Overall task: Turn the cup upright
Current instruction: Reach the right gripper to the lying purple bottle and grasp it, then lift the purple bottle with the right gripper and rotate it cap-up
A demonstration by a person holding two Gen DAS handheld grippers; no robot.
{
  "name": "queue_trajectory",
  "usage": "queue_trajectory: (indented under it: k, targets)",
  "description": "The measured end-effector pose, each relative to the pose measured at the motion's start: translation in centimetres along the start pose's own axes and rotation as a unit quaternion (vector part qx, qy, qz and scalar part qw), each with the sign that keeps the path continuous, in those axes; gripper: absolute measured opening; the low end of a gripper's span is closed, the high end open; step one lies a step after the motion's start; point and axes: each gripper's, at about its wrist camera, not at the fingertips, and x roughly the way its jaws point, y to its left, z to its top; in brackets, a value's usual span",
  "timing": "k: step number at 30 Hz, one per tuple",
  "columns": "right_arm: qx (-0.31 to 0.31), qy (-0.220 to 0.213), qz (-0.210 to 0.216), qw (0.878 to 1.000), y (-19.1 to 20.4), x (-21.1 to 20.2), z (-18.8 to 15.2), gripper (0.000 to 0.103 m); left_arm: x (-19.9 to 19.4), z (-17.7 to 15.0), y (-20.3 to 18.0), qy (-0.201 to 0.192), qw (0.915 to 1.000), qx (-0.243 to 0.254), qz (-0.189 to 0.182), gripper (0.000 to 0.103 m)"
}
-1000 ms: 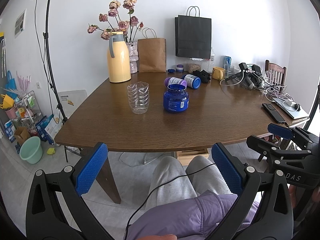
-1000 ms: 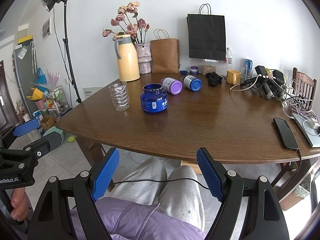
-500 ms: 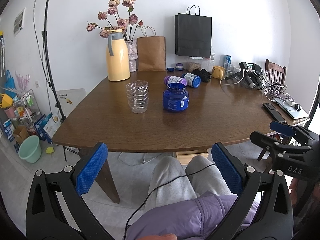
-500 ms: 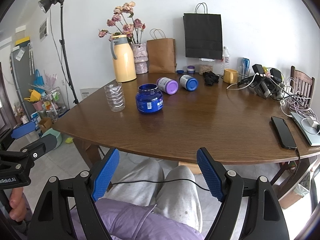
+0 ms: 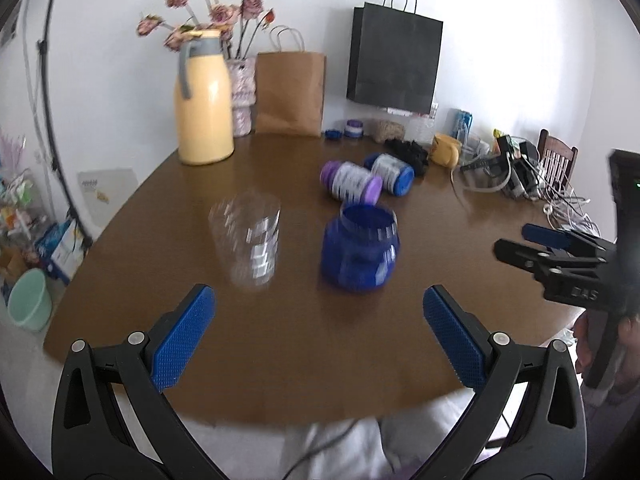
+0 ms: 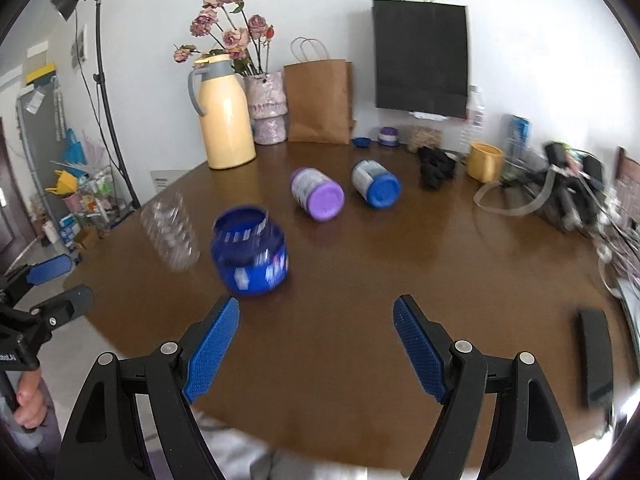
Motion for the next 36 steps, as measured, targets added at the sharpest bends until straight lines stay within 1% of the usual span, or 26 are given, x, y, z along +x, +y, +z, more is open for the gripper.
queue_trajectory:
  k: [3, 5, 8, 9, 11, 15, 19, 20, 24, 27, 32, 36]
  targets:
    - [-0.013, 0.034, -0.001, 0.999, -1.1, 4.0, 3.4, 0.083, 2.7, 3.0, 0.3, 0.011, 0.9999, -0.002, -0.005, 0.103]
    - [-0.024, 0.054, 0.017, 0.998, -1.7, 7.1, 5.7, 0.083, 4.6, 4.8, 0.9, 0.021, 0.9997, -0.009, -0.010, 0.103]
    - [-0.019, 0.088, 0.028, 0.996, -2.8, 11.4, 8.3, 0.083, 7.1, 7.2, 1.6, 0.030, 0.9993, -0.019, -0.013, 0.103]
    - [-0.022, 0.104, 0.028, 0.994, -3.0, 13.5, 9.5, 0.083, 7.9, 7.9, 1.9, 0.033, 0.9991, -0.023, -0.013, 0.103]
    - [-0.035, 0.120, 0.032, 0.992, -2.9, 15.8, 10.7, 0.083, 9.6, 9.2, 2.4, 0.042, 0.9986, -0.030, -0.013, 0.103]
    - [-0.073, 0.150, 0.038, 0.985, -1.6, 21.0, 13.5, 0.083, 11.5, 10.6, 3.1, 0.052, 0.9976, -0.043, -0.013, 0.103]
    - [-0.104, 0.176, 0.034, 0.978, -0.5, 25.0, 14.5, 0.083, 12.0, 10.7, 3.0, 0.054, 0.9973, -0.039, -0.033, 0.103]
    - [-0.107, 0.180, 0.032, 0.977, -0.4, 25.8, 14.7, 0.083, 12.0, 10.6, 2.7, 0.061, 0.9965, -0.041, -0.040, 0.103]
    - [-0.112, 0.196, 0.030, 0.974, -0.4, 28.3, 14.8, 0.082, 11.9, 10.0, 1.0, 0.064, 0.9962, -0.004, -0.059, 0.103]
    - [-0.104, 0.203, 0.045, 0.973, -0.5, 29.3, 14.7, 0.068, 12.4, 9.6, 0.2, 0.068, 0.9960, 0.011, -0.057, 0.103]
    - [-0.094, 0.200, 0.056, 0.974, -1.1, 29.3, 14.6, 0.068, 12.5, 9.5, -0.2, 0.078, 0.9946, -0.003, -0.069, 0.103]
    - [-0.102, 0.206, 0.065, 0.971, -1.8, 27.5, 13.4, 0.068, 11.7, 9.7, -1.0, 0.076, 0.9939, -0.007, -0.080, 0.103]
